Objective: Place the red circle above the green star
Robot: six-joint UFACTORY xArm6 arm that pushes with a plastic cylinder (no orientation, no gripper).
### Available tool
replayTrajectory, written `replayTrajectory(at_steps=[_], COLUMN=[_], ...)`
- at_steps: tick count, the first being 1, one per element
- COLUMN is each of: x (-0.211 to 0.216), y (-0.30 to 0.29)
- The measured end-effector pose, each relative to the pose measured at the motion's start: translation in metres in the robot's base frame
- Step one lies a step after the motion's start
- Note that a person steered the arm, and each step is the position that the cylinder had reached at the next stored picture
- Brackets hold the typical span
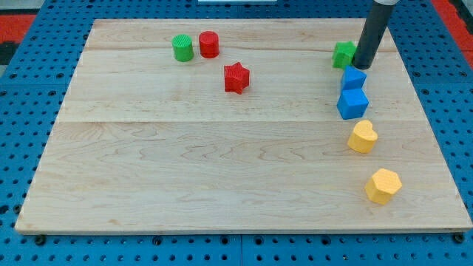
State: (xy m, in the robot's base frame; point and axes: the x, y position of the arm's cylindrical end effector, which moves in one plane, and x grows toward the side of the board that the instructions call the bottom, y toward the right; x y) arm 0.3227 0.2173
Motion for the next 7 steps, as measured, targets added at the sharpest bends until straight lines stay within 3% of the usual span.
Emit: replayTrajectory(at_steps=[1,2,3,5,6,7], x=[-0.04,-0.079,-0.085,0.0,-0.039,-0.067], y=[0.053,-0.028,-0.166,-0.229,-0.291,-0.281])
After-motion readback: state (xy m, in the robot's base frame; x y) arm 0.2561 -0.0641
